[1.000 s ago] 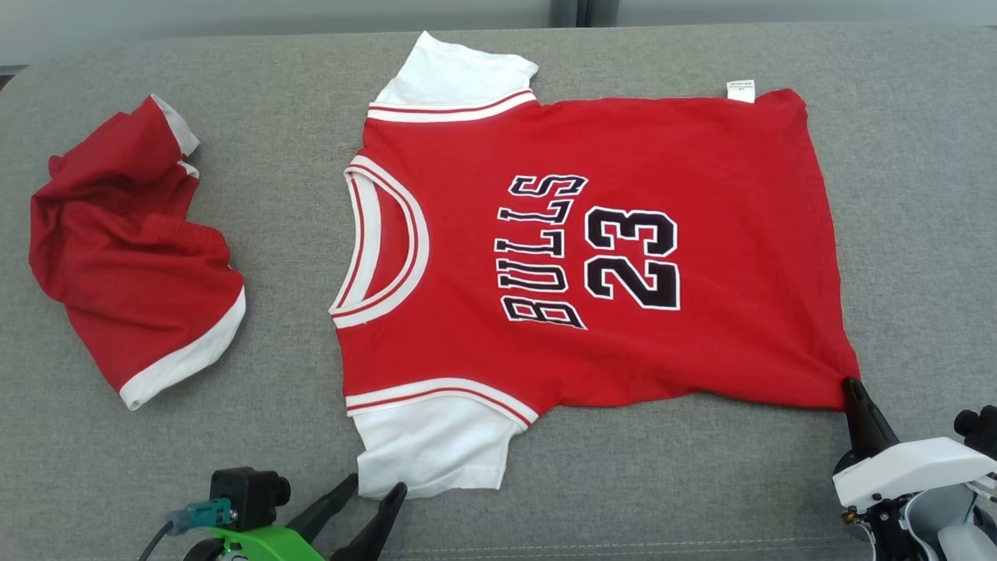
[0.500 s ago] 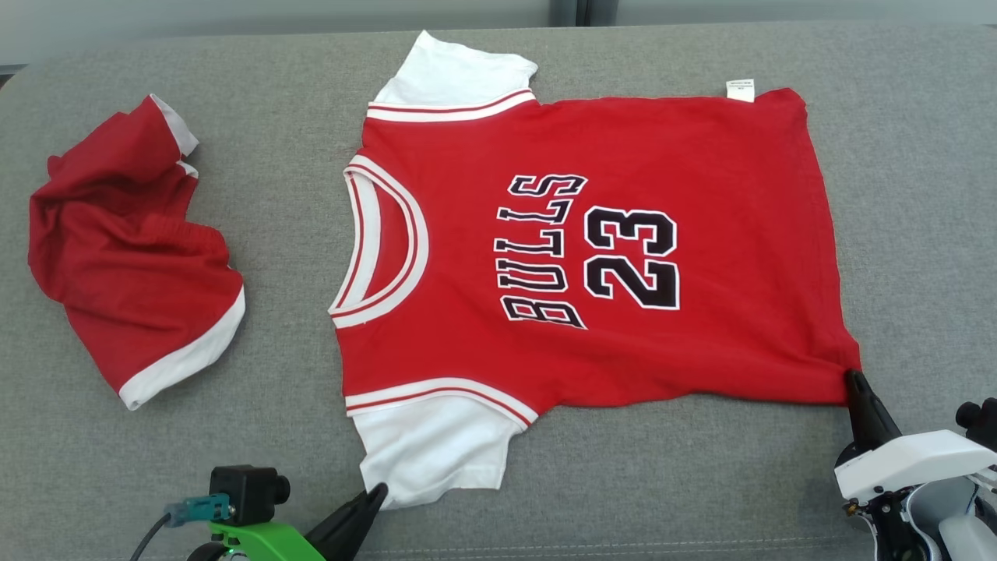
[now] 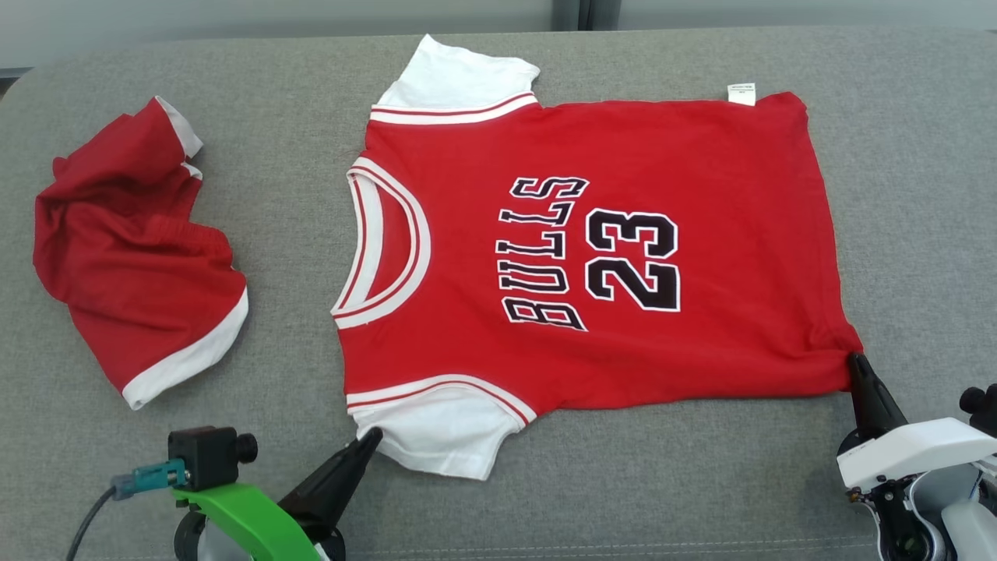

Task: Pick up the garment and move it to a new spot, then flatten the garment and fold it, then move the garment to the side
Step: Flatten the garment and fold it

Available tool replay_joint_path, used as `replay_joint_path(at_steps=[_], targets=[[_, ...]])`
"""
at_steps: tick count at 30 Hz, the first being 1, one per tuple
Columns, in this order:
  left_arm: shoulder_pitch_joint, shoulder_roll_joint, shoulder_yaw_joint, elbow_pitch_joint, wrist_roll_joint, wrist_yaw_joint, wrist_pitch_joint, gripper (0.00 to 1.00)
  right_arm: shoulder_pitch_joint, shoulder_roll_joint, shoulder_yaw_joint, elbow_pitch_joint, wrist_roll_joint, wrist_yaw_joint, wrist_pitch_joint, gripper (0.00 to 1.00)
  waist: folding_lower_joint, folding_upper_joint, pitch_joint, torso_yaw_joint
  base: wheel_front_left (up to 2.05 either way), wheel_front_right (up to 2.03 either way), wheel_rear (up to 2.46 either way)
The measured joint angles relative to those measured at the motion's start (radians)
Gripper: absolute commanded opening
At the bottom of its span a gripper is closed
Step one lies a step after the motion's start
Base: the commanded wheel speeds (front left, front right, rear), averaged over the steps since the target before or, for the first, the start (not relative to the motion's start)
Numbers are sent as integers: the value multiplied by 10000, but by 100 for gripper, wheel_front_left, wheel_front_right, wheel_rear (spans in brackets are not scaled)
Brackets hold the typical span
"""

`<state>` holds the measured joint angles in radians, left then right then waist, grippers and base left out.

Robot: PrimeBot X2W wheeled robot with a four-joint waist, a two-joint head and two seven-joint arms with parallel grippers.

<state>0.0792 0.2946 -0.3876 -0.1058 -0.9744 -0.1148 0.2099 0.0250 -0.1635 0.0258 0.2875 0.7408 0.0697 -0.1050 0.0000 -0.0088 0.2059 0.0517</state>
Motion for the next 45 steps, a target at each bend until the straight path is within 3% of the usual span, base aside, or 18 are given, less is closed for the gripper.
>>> replay_joint_path(at_steps=[11,22,45], targets=[[-1022,52,612,-531,-38,12,-12,0,-650,-31,128,-360,-23,4,15,0,0,0,243,-118,0,0,0],[-2433,-115,1319,-399,4,359,-366,0,-1451,-81,128,-625,-44,-27,96,0,0,0,765,-341,0,0,0],[-5293,-309,1120,1749,115,291,-157,0,-3250,-90,410,-577,-660,-807,539,0,0,0,2222,-728,0,0,0]])
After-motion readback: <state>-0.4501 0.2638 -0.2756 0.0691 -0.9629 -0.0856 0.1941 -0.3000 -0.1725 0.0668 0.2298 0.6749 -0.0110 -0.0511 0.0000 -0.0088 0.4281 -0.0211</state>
